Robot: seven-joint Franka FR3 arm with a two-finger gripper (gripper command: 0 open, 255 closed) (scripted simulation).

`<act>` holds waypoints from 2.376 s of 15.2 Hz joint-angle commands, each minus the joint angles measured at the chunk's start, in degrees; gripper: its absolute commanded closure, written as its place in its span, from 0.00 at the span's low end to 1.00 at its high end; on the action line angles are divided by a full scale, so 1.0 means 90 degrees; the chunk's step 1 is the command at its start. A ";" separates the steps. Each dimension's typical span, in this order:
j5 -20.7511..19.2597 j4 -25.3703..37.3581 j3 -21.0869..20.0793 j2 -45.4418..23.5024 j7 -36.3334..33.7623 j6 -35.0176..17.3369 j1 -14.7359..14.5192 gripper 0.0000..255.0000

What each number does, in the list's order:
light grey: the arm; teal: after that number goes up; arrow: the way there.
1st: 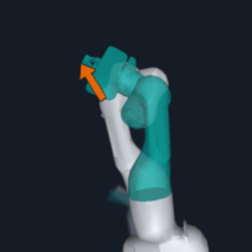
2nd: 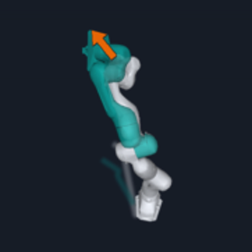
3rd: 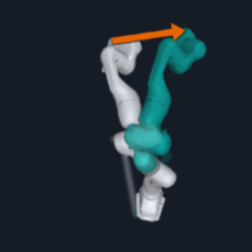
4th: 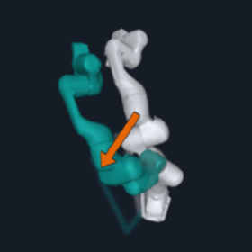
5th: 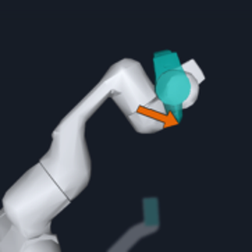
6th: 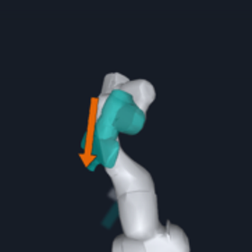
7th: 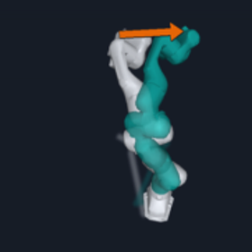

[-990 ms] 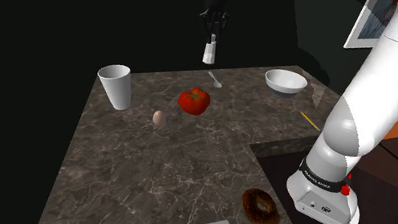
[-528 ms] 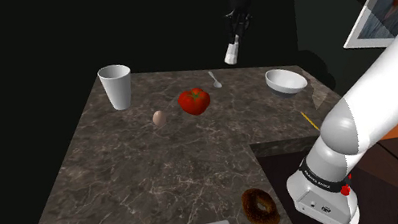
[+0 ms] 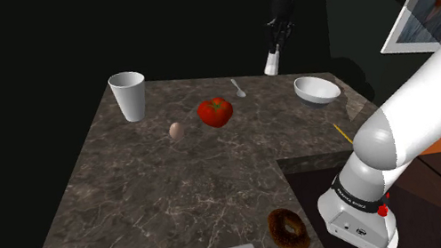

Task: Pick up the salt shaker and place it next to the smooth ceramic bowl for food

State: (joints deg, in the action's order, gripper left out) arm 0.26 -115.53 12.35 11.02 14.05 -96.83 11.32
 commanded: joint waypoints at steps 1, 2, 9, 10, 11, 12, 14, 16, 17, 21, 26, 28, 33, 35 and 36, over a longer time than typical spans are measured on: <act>-0.0001 -0.0175 0.0002 0.0007 0.0007 -0.0171 0.0002 1.00; 0.0000 -0.0252 0.0004 -0.0002 0.0011 -0.0257 0.0003 1.00; 0.0014 -0.0755 0.0022 -0.0100 0.0046 -0.0855 0.0008 1.00; 0.0018 -0.0821 0.0025 -0.0119 0.0052 -0.0940 0.0009 1.00; 0.0022 -0.0887 0.0028 -0.0140 0.0058 -0.1026 0.0009 1.00; 0.0026 -0.0950 0.0031 -0.0163 0.0065 -0.1112 0.0010 1.00; 0.0035 -0.1074 0.0037 -0.0212 0.0079 -0.1284 0.0010 1.00; 0.0046 -0.1193 0.0043 -0.0267 0.0094 -0.1456 0.0011 1.00; 0.0052 -0.1250 0.0046 -0.0297 0.0102 -0.1542 0.0011 1.00; 0.0082 -0.1466 0.0058 -0.0431 0.0137 -0.1887 0.0011 1.00; 0.0131 -0.1706 0.0071 -0.0630 0.0190 -0.2321 0.0010 1.00; 0.0145 -0.1762 0.0075 -0.0685 0.0204 -0.2430 0.0009 1.00; 0.0146 -0.1761 0.0074 -0.0686 0.0205 -0.2430 0.0009 1.00; 0.0146 -0.1761 0.0074 -0.0686 0.0205 -0.2430 0.0009 1.00; 0.0146 -0.1761 0.0074 -0.0686 0.0205 -0.2430 0.0009 0.00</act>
State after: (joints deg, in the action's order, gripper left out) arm 1.57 -131.38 13.02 4.84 15.89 -118.70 11.41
